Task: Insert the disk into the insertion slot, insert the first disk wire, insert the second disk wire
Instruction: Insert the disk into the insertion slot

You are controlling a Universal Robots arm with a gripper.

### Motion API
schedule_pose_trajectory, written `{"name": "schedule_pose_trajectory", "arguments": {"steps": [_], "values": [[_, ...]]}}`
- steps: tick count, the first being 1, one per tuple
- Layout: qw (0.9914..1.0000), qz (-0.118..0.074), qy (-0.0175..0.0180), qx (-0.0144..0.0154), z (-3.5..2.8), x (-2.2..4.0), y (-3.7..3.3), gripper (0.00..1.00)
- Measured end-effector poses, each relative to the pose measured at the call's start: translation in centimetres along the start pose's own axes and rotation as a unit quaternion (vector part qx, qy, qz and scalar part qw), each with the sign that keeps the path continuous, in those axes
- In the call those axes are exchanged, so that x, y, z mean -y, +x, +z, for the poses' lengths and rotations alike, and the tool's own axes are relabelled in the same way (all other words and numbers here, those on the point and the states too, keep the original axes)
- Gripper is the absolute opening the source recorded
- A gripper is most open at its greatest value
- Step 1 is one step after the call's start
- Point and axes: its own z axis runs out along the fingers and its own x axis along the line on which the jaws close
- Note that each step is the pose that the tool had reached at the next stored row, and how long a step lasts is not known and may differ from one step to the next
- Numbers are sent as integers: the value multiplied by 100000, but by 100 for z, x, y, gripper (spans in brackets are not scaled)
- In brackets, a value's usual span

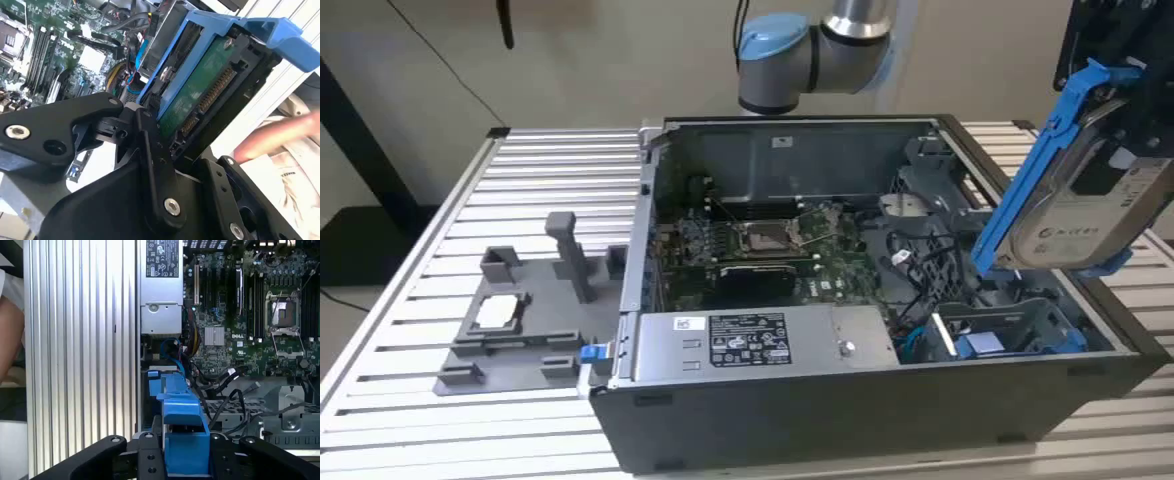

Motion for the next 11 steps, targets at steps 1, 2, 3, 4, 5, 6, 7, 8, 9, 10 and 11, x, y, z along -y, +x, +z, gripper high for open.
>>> {"name": "schedule_pose_trajectory", "arguments": {"steps": [1,2,3,4,5,6,7,8,9,10,11], "values": [[100000,2,1,-1,0,0,0,33],[100000,1,0,1,0,0,0,33],[100000,1,1,0,0,0,0,33],[100000,3,-1,-3,0,0,0,33],[100000,1,1,0,0,0,0,33],[100000,2,29,-2,0,0,0,33],[100000,-5,62,-3,1,1,0,33],[100000,-4,99,3,4,1,0,33],[100000,0,108,9,8,0,0,33],[100000,0,117,4,12,1,0,33],[100000,1,121,5,17,1,0,33]]}}
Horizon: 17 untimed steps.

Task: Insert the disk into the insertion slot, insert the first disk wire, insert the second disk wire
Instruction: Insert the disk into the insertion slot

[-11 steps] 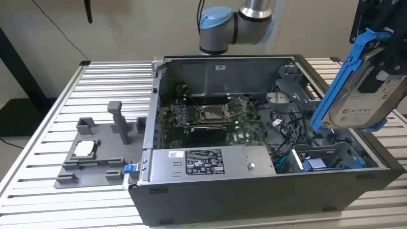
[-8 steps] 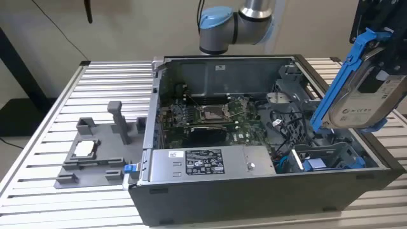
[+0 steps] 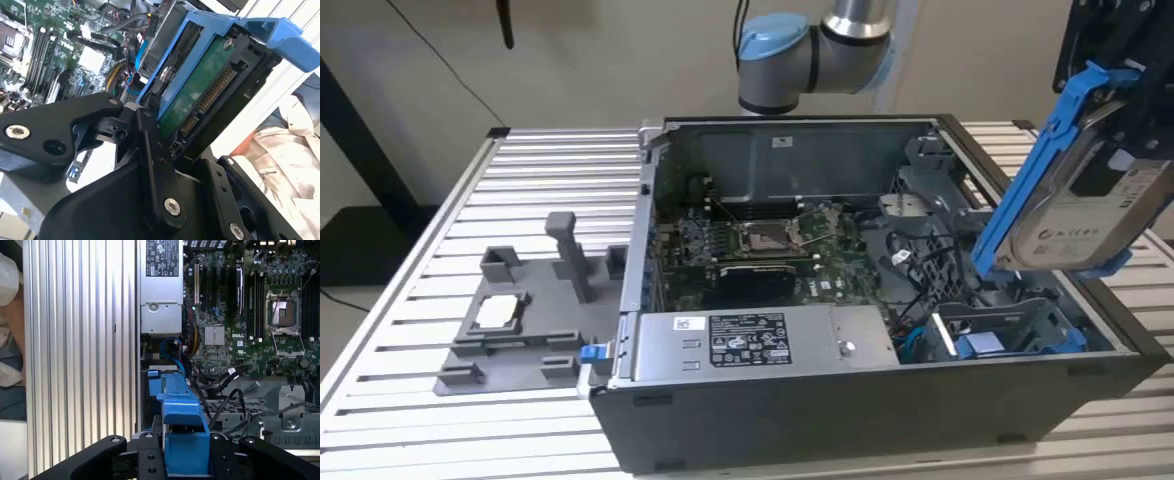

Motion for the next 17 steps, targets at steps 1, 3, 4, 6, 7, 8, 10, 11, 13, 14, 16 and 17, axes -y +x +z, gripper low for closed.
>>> {"name": "schedule_pose_trajectory", "arguments": {"steps": [1,3,4,6,7,8,10,11,13,14,16,17], "values": [[100000,1,15,-5,5,0,0,33],[100000,0,44,-1,20,1,0,33],[100000,0,51,1,28,1,0,33],[100000,1,65,-4,42,1,0,33],[100000,0,65,-3,49,2,0,33],[100000,1,66,7,55,2,0,33],[100000,-2,65,48,63,2,-1,33],[100000,-2,66,61,68,2,-1,33],[100000,-3,65,86,80,3,0,33],[100000,-3,64,83,85,3,0,33],[100000,-4,63,102,96,4,0,33],[100000,-4,64,105,103,4,-1,33]]}}
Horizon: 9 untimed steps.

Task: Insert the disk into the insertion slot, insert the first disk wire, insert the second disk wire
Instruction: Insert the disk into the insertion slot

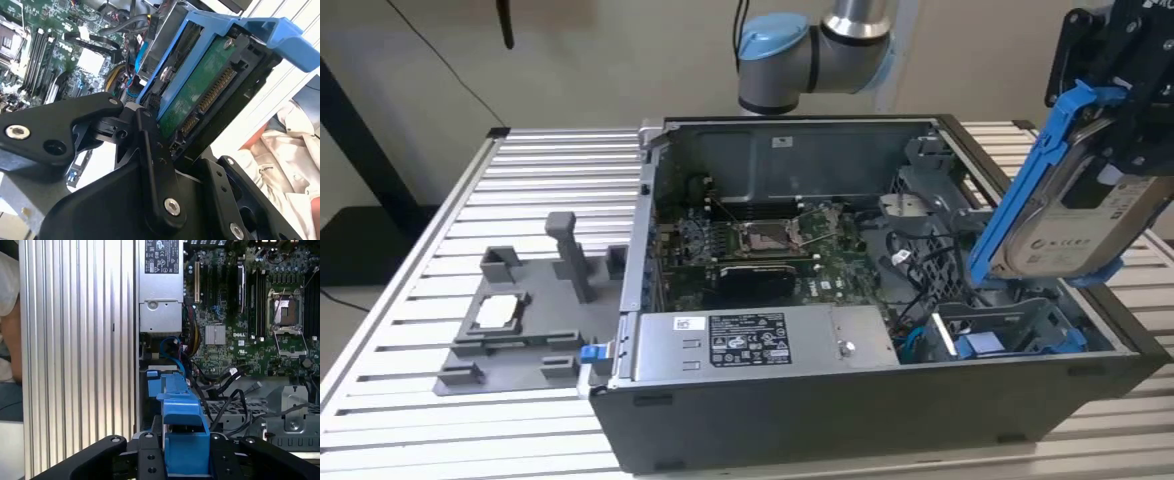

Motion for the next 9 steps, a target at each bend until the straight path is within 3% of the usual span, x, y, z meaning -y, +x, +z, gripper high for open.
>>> {"name": "schedule_pose_trajectory", "arguments": {"steps": [9], "values": [[100000,-1,-1,2,74,3,0,33]]}}
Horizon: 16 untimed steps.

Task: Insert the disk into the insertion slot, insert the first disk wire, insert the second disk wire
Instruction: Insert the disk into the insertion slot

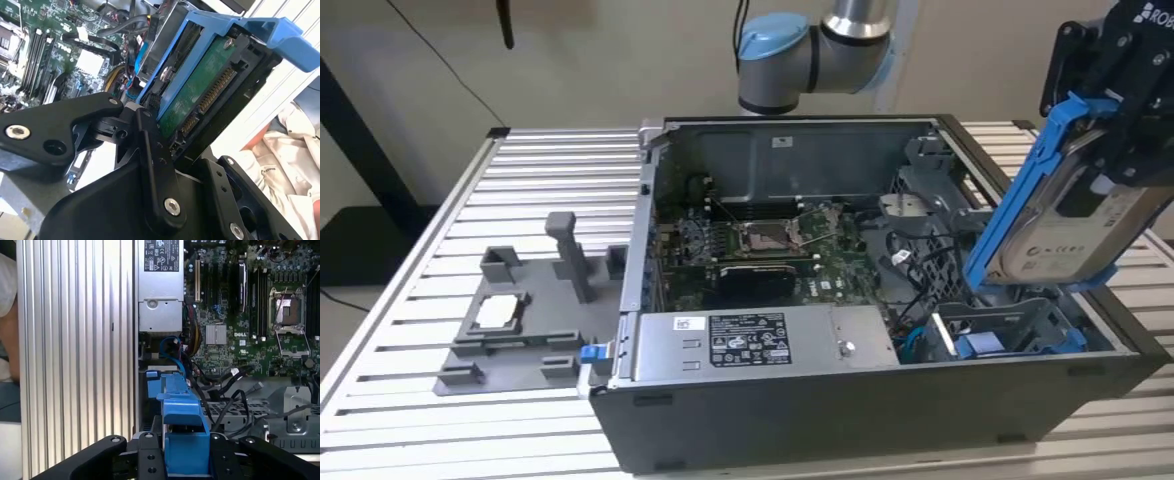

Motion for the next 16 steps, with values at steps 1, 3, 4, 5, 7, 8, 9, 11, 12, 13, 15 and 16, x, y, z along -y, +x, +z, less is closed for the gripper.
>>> {"name": "schedule_pose_trajectory", "arguments": {"steps": [1,3,4,5,7,8,9,11,12,13,15,16], "values": [[100000,3,0,-4,9,0,0,33],[100000,1,0,1,29,1,0,33],[100000,2,1,-2,38,1,0,33],[100000,2,1,0,50,2,0,33],[100000,0,0,4,71,3,0,33],[100000,0,-2,1,82,3,0,33],[100000,1,0,4,93,3,0,33],[100000,1,1,-2,114,4,0,33],[100000,1,2,-4,124,4,0,33],[100000,2,0,-4,133,5,0,33],[100000,1,1,-2,149,5,0,33],[100000,0,0,1,157,6,0,33]]}}
